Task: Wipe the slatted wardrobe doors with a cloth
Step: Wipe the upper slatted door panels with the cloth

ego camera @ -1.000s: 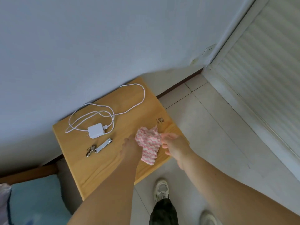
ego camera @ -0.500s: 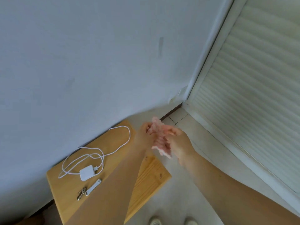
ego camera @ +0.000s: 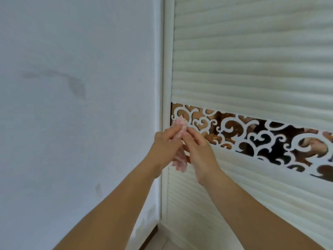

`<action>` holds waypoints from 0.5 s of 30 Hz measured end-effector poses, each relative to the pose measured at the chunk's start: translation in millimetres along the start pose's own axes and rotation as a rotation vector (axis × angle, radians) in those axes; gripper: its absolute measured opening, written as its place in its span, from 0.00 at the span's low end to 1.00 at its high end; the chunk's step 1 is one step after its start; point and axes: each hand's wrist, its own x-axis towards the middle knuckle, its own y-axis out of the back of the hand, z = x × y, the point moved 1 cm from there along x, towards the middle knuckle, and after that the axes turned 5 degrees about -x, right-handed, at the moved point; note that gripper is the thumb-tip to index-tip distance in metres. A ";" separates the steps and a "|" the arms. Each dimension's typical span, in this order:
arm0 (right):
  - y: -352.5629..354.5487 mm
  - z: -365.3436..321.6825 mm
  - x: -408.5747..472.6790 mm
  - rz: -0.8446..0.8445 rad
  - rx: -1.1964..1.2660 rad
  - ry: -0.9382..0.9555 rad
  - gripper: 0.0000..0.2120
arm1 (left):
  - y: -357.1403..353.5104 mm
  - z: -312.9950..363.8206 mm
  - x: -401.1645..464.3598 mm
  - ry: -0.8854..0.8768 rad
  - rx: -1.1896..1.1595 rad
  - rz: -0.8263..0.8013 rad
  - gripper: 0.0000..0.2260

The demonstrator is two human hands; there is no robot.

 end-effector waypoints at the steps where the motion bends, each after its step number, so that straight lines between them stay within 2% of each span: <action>1: 11.6 -13.0 13.6 0.010 0.027 0.030 0.08 | -10.0 16.1 15.8 0.001 -0.003 -0.033 0.16; 3: 35.9 -39.6 43.8 0.039 0.061 0.083 0.10 | -29.5 48.4 47.0 -0.003 -0.017 -0.068 0.20; 5: 55.1 -62.0 69.4 0.086 0.060 0.110 0.11 | -41.7 69.8 73.1 -0.018 -0.024 -0.066 0.16; 7: 75.3 -88.7 97.4 0.115 0.042 0.182 0.10 | -53.3 92.8 103.9 -0.103 -0.050 -0.039 0.11; 9: 87.4 -115.6 118.9 0.127 0.016 0.241 0.10 | -61.1 113.1 128.9 -0.216 -0.051 0.008 0.15; 12: 97.5 -153.8 145.2 0.152 -0.028 0.372 0.11 | -71.5 148.8 152.8 -0.356 -0.101 0.062 0.14; 15: 97.7 -192.6 161.7 0.133 -0.130 0.529 0.12 | -72.8 185.1 174.9 -0.439 -0.194 0.023 0.13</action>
